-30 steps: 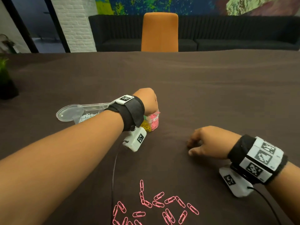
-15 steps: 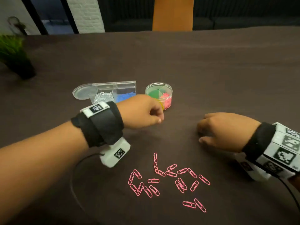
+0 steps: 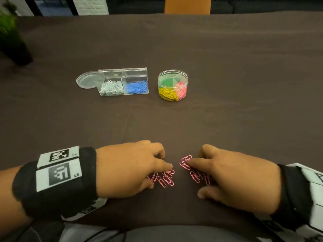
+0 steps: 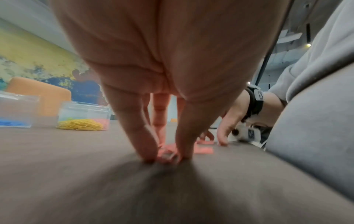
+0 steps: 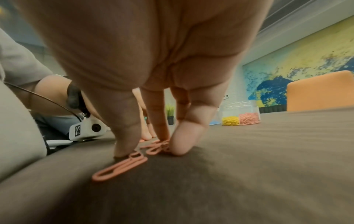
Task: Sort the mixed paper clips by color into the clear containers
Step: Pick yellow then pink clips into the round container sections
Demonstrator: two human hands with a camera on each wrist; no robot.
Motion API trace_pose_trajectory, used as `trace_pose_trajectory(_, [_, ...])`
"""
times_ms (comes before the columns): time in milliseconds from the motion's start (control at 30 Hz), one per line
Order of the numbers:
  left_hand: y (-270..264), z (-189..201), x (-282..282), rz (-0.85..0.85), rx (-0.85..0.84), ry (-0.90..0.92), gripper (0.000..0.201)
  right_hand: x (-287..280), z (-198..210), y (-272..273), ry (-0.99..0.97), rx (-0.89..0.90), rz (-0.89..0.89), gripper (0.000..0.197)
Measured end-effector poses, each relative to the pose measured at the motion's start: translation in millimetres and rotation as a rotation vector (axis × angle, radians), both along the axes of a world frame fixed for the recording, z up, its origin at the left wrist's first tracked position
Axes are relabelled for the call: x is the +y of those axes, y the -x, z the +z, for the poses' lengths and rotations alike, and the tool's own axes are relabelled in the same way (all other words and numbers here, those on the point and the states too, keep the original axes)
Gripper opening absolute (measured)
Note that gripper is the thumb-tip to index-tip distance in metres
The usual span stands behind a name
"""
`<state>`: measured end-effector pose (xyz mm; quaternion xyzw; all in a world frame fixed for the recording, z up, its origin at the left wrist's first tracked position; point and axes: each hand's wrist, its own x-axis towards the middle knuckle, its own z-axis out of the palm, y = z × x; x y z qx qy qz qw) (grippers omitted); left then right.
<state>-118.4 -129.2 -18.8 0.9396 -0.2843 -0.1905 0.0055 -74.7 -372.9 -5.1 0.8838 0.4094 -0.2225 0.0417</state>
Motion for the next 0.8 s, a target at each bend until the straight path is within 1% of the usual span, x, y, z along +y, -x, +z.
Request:
trace_pose_trajectory(100, [1.3,-4.6,-0.2,0.003,-0.043,0.058,0.042,9.4,-3.0,-3.7,-0.038,0.004,0.082,0.048])
trace_pose_trajectory(233, [2.0,-3.4,-1.0,0.011,-0.018,0.048,0.026,17.6,1.1,-7.0,-0.082,0.073,0.187,0.027])
trace_pose_trajectory(300, [1.8,-1.8,0.5,0.018,-0.025,0.064,0.020,19.4,1.9,-7.7,-0.089,0.085,0.221,0.023])
trace_pose_trajectory(433, [4.2,-1.9,2.2,0.047,-0.021,0.066,0.014,23.7,0.2,-20.1,-0.087,0.099,0.221,0.023])
trace_pose_trajectory(500, [3.9,-1.7,1.6,0.075,-0.048,0.085,0.014,27.6,1.1,-39.6,-0.159,0.106,0.142,0.020])
trace_pose_trajectory(533, [3.1,-1.6,1.8,0.093,-0.058,0.089,0.013,29.5,0.8,-52.9,-0.230,0.083,0.086,0.018])
trace_pose_trajectory(633, [0.3,-0.8,4.1,0.191,-0.048,0.082,0.011,40.6,4.6,-103.3,-0.555,-0.057,-0.151,0.013])
trace_pose_trajectory(700, [-1.3,-0.3,6.3,0.251,-0.068,0.102,0.014,54.0,15.0,-138.8,-0.716,-0.139,-0.328,0.011])
trace_pose_trajectory(733, [-1.8,0.4,7.0,0.280,-0.084,0.123,0.015,61.1,19.9,-155.1,-0.754,-0.169,-0.389,0.011])
trace_pose_trajectory(800, [-2.5,2.7,8.9,0.337,-0.105,0.166,0.014,75.0,27.0,-181.3,-0.754,-0.206,-0.461,0.009])
